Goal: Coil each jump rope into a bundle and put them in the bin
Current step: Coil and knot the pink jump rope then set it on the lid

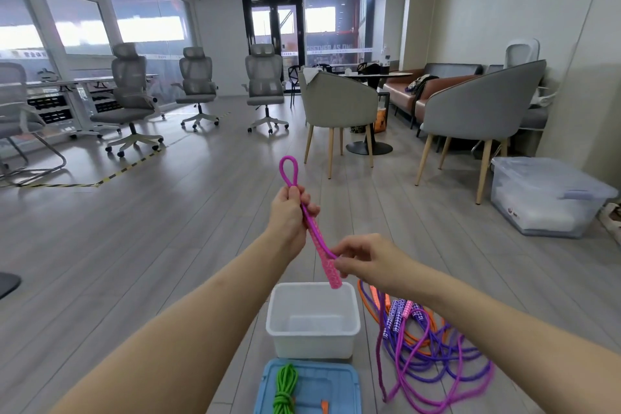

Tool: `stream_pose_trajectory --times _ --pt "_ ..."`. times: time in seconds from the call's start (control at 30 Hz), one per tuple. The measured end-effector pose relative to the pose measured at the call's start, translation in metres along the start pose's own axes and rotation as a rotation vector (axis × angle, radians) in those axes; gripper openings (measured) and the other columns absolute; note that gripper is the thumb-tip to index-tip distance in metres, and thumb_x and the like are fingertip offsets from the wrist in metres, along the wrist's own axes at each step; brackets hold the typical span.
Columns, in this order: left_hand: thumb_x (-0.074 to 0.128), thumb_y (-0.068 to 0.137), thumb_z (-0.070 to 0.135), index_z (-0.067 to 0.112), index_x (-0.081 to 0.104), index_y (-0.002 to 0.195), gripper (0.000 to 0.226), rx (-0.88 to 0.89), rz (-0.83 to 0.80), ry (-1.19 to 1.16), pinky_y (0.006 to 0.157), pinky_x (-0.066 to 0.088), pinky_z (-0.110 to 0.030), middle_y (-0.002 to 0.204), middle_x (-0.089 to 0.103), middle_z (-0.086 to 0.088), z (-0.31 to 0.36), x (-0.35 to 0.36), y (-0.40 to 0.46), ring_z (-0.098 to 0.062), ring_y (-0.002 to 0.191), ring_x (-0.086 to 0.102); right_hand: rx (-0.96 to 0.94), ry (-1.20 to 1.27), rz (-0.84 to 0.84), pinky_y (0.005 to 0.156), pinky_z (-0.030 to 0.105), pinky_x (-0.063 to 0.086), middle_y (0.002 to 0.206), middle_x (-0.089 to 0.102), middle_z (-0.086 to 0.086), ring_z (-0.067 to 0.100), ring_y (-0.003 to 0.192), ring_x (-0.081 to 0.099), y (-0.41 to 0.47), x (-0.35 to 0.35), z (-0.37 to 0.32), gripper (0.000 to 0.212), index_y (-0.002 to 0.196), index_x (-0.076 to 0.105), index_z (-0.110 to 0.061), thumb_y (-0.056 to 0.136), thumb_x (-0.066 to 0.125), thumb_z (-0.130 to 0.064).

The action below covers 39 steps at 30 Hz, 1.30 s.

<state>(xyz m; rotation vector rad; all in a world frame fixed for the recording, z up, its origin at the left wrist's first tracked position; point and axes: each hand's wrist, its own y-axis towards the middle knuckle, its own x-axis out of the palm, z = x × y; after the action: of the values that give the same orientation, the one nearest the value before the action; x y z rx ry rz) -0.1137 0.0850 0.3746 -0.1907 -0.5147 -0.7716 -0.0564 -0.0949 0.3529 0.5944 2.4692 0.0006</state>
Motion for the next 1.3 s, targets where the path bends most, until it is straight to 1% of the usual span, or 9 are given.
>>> stream_pose_trajectory --times 0.13,0.2,0.3,0.67,0.77,0.83,1.03,1.17,1.3 --pt "0.031 0.112 0.021 0.013 0.048 0.093 0.026 -0.03 -0.113 0.156 0.055 0.037 -0.026 0.063 0.043 0.006 0.013 -0.015 0.008 -0.009 0.048 0.034 0.029 -0.141 0.132 0.07 0.032 0.048 0.073 0.068 -0.008 0.003 0.066 0.055 0.0 -0.019 0.021 0.007 0.099 0.075 -0.024 0.098 0.069 -0.022" --pt "0.034 0.111 0.019 0.012 0.05 0.096 0.024 -0.013 -0.212 0.354 0.056 0.039 -0.026 0.067 0.048 0.004 0.011 -0.016 0.002 -0.009 0.052 0.039 0.004 -0.146 0.253 0.066 0.026 0.045 0.073 0.065 -0.012 0.0 0.064 0.051 0.003 -0.023 0.025 0.008 0.096 0.075 -0.028 0.097 0.07 -0.022" --pt "0.035 0.111 0.017 0.008 0.056 0.102 0.025 0.014 -0.278 0.57 0.059 0.047 -0.026 0.077 0.06 -0.004 0.001 -0.011 -0.01 -0.013 0.06 0.054 -0.049 -0.15 0.35 0.075 0.022 0.05 0.092 0.064 -0.009 0.003 0.082 0.06 0.01 -0.022 0.02 0.012 0.103 0.08 -0.028 0.094 0.074 -0.025" --pt "0.039 0.111 0.014 -0.005 0.057 0.117 0.027 -0.009 -0.441 0.705 0.075 0.061 -0.032 0.091 0.075 -0.012 -0.014 0.001 -0.037 -0.025 0.084 0.077 -0.211 -0.359 0.546 0.067 0.023 0.049 0.085 0.066 -0.01 0.004 0.073 0.058 0.018 -0.011 0.007 0.01 0.092 0.072 -0.022 0.087 0.081 -0.024" --pt "0.041 0.11 0.015 -0.006 0.058 0.116 0.027 -0.025 -0.445 0.703 0.065 0.055 -0.021 0.074 0.073 0.0 -0.012 0.002 -0.041 -0.011 0.067 0.073 -0.234 -0.406 0.564 0.067 0.026 0.053 0.085 0.065 -0.01 0.007 0.074 0.06 0.016 -0.012 0.005 0.012 0.093 0.069 -0.022 0.088 0.08 -0.025" --pt "0.043 0.11 0.017 -0.005 0.059 0.116 0.028 -0.021 -0.45 0.719 0.067 0.054 -0.023 0.073 0.071 0.001 -0.01 0.0 -0.04 -0.009 0.065 0.069 -0.241 -0.416 0.55 0.068 0.028 0.055 0.084 0.066 -0.01 0.008 0.074 0.061 0.015 -0.012 0.004 0.013 0.093 0.069 -0.021 0.088 0.08 -0.025" --pt "0.045 0.109 0.02 -0.003 0.06 0.117 0.028 -0.039 -0.509 0.713 0.093 0.059 -0.045 0.091 0.07 -0.015 -0.01 -0.004 -0.038 -0.021 0.083 0.07 -0.311 -0.489 0.515 0.063 0.024 0.048 0.081 0.061 -0.013 0.002 0.069 0.055 0.013 -0.016 0.006 0.017 0.091 0.067 -0.02 0.086 0.081 -0.027" --pt "0.043 0.11 0.016 -0.006 0.058 0.126 0.031 -0.145 -0.663 0.678 0.093 0.057 -0.038 0.109 0.073 -0.022 -0.001 -0.007 -0.038 -0.028 0.103 0.073 -0.384 -0.608 0.523 0.058 0.029 0.048 0.079 0.056 -0.014 0.005 0.065 0.051 0.011 -0.026 0.01 0.028 0.088 0.062 -0.02 0.081 0.081 -0.039" --pt "0.042 0.109 0.013 -0.007 0.064 0.122 0.031 -0.249 -0.764 0.801 0.096 0.057 -0.037 0.112 0.073 -0.02 0.005 -0.011 -0.036 -0.027 0.102 0.073 -0.442 -0.763 0.401 0.06 0.038 0.054 0.083 0.058 -0.008 0.017 0.068 0.057 0.011 -0.032 0.01 0.038 0.092 0.058 -0.021 0.078 0.078 -0.05"
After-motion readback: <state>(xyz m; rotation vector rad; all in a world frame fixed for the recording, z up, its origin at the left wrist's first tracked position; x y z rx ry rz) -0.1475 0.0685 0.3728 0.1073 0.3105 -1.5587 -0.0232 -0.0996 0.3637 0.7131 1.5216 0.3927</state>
